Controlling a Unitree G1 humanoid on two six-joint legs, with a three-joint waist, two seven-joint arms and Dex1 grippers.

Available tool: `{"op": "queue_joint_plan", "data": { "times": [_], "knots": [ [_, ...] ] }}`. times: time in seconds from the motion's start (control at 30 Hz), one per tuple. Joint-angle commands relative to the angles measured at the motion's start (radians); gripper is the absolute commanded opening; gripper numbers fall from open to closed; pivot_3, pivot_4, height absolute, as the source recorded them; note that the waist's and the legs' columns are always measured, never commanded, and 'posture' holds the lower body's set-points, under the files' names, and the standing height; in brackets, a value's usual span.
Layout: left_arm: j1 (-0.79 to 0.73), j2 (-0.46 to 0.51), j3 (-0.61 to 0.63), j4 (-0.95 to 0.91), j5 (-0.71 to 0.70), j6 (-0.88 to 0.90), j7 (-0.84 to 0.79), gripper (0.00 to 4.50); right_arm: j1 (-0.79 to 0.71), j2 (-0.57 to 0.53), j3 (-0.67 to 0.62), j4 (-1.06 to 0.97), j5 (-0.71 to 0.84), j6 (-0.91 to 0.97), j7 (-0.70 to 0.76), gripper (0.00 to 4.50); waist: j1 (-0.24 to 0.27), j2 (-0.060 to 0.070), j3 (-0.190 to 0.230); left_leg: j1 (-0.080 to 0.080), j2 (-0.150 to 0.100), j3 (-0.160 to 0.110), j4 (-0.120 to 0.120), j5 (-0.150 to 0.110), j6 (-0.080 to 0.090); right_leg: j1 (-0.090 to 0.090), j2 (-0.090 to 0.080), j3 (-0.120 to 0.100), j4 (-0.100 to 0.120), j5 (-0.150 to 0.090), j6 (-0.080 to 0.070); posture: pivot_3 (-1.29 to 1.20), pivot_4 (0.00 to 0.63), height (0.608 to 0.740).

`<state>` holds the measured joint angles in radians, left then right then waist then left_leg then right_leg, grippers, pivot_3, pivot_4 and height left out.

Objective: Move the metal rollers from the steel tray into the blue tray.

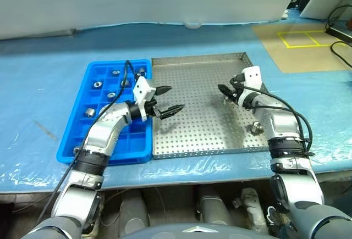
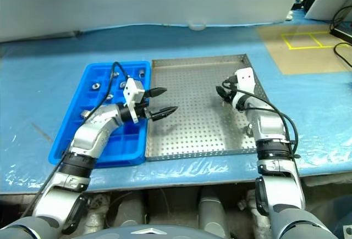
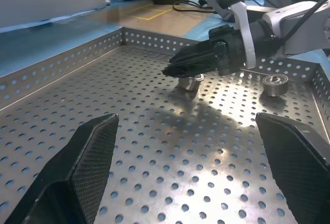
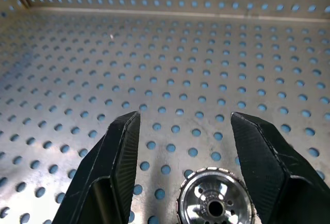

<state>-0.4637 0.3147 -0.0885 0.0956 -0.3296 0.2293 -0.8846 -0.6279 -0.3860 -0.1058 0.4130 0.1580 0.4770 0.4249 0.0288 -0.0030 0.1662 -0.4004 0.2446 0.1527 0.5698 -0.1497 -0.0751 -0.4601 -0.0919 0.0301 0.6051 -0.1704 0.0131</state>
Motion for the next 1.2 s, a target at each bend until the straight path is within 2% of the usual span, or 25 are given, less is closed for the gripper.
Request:
{"op": "queue_joint_plan", "data": {
  "times": [0.03, 0.13, 0.23, 0.3, 0.53, 0.7, 0.93, 1.1, 1.2],
  "knots": [
    [0.038, 0.019, 0.029, -0.092, -0.013, 0.017, 0.033, 4.50, -0.034, -0.022, 0.030, 0.084, -0.049, -0.049, -0.003, 2.91, 0.008, 0.000, 0.000, 0.000, 0.000, 0.000, 0.000, 0.000, 0.000, 0.000, 0.000, 0.000, 0.000, 0.000, 0.000, 0.01, 0.150, 0.740],
    [0.069, 0.024, 0.031, -0.128, -0.017, 0.031, 0.049, 4.50, -0.044, -0.030, 0.051, 0.138, -0.073, -0.061, -0.003, 2.91, 0.018, 0.000, 0.000, 0.000, 0.000, 0.000, -0.001, 0.000, 0.000, 0.000, 0.000, -0.001, 0.000, 0.000, 0.000, 0.03, 0.150, 0.740],
    [0.078, 0.025, 0.032, -0.145, -0.020, 0.041, 0.061, 4.50, -0.051, -0.033, 0.055, 0.168, -0.080, -0.077, 0.001, 2.32, 0.020, 0.000, 0.000, 0.000, 0.000, 0.000, 0.000, 0.000, 0.000, 0.000, 0.000, -0.001, 0.000, 0.000, 0.000, 0.03, 0.150, 0.740],
    [0.076, 0.026, 0.032, -0.145, -0.020, 0.042, 0.063, 4.50, -0.052, -0.029, 0.048, 0.162, -0.067, -0.080, 0.011, 1.72, 0.021, 0.000, 0.000, 0.000, 0.000, 0.000, 0.000, 0.000, 0.000, 0.001, -0.001, -0.001, 0.000, 0.000, 0.000, 0.03, 0.150, 0.740],
    [0.040, 0.030, 0.058, -0.125, -0.034, 0.042, 0.069, 4.50, -0.067, 0.035, 0.015, 0.014, 0.038, -0.150, 0.100, 1.70, 0.015, 0.000, 0.000, -0.002, 0.000, 0.000, 0.000, 0.000, 0.000, -0.003, -0.001, -0.001, 0.001, 0.000, 0.000, 0.02, 0.150, 0.740],
    [0.090, 0.077, 0.139, -0.217, -0.097, 0.079, 0.083, 4.50, -0.130, 0.111, 0.005, -0.060, 0.143, -0.187, 0.207, 1.70, 0.016, 0.000, 0.000, -0.004, 0.001, 0.000, -0.004, 0.001, -0.002, -0.008, 0.002, 0.000, 0.001, 0.000, -0.001, 0.13, 0.150, 0.740],
    [0.310, 0.186, 0.290, -0.457, -0.164, 0.172, 0.154, 4.50, -0.223, 0.179, 0.113, -0.005, 0.192, -0.184, 0.465, 1.70, 0.052, 0.000, 0.000, -0.004, 0.002, -0.001, -0.007, 0.001, -0.001, -0.008, 0.002, -0.003, 0.001, -0.003, -0.004, 0.36, 0.150, 0.740],
    [0.528, 0.208, 0.412, -0.649, -0.216, 0.232, 0.234, 4.50, -0.273, 0.234, 0.213, 0.071, 0.169, -0.208, 0.624, 1.70, 0.100, -0.001, 0.001, -0.005, 0.004, -0.002, -0.008, 0.001, -0.002, -0.008, 0.001, -0.006, 0.001, -0.005, -0.006, 0.48, 0.150, 0.740],
    [0.643, 0.208, 0.476, -0.739, -0.243, 0.254, 0.271, 4.50, -0.301, 0.274, 0.275, 0.135, 0.118, -0.247, 0.655, 1.70, 0.131, -0.001, 0.001, -0.007, 0.005, -0.003, -0.008, 0.001, -0.002, -0.008, 0.002, -0.008, 0.001, -0.006, -0.006, 0.53, 0.150, 0.740]
  ]
}}
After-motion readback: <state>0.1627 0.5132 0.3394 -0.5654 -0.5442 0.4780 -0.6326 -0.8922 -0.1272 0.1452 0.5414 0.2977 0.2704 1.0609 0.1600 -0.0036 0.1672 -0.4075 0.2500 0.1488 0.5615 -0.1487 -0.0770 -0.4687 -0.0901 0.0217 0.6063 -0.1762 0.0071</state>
